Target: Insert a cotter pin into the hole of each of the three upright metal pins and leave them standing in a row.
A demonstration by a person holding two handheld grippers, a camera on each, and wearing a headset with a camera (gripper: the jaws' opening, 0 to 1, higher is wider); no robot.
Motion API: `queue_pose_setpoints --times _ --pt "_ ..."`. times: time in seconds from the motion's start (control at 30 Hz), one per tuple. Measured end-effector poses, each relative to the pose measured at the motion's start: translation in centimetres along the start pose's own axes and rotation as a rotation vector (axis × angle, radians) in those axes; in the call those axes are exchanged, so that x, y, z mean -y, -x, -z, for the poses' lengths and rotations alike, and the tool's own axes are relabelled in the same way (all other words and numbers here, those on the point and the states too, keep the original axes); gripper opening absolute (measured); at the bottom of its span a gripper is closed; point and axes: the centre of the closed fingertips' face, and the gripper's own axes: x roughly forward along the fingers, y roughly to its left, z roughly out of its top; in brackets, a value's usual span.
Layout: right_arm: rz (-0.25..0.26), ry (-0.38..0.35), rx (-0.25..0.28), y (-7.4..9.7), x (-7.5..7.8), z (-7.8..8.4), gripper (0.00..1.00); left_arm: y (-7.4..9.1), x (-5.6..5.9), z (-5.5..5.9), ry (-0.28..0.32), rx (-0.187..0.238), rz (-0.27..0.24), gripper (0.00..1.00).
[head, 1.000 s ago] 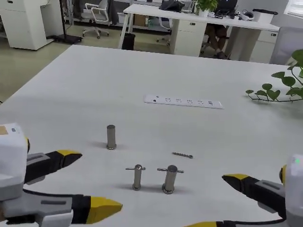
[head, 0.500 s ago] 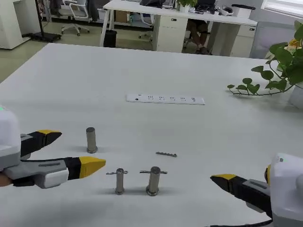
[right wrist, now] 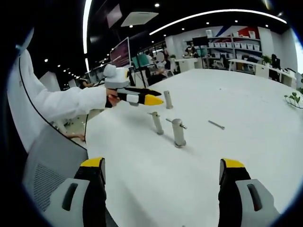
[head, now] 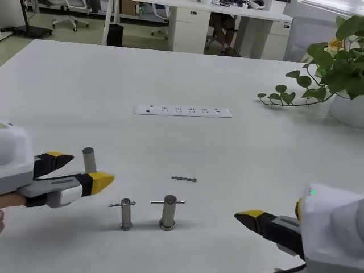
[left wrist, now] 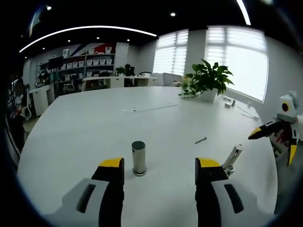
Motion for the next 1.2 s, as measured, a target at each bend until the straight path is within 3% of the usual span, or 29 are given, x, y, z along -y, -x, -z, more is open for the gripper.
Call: queue_pose_setpoints --times 0.13,0.33,0.63,0.67,0.93,1.07,1.17,1.2 --pt "-0.004 -0.009 -0.001 -0.1 -0.1 0.0 0.99 -0.6 -0.8 0.4 0.026 -0.007 -0.033 0.42" --pt "-0.01 -0.018 -0.009 0.0 0.3 0.2 0.98 -1.5 -1.6 0.7 0.023 -0.02 -0.071 0.34" --pt "-0.013 -0.019 -0.019 0.1 0.3 0.4 0.98 -1.9 -2.0 0.2 0.042 0.005 -0.088 0.15" --pt "-0.014 -0.021 -0.02 0.1 0.4 0.5 0.98 -2.0 -2.4 0.1 0.029 0.015 -0.108 0.14" --pt "-0.021 -0.017 -0.025 0.3 0.1 0.7 0.98 -2.3 -2.5 0.2 0.055 0.007 -0.105 0.11" --pt "-0.026 -0.016 -0.03 0.3 0.0 0.8 0.98 -2.1 -2.6 0.0 -0.001 0.007 -0.128 0.1" --pt "-0.038 -0.014 -0.037 0.0 -0.3 0.9 0.98 -2.1 -2.6 0.0 0.055 0.009 -0.129 0.1" --pt "-0.04 -0.008 -0.041 0.0 -0.4 1.0 0.98 -2.1 -2.7 0.0 0.043 0.003 -0.136 0.09"
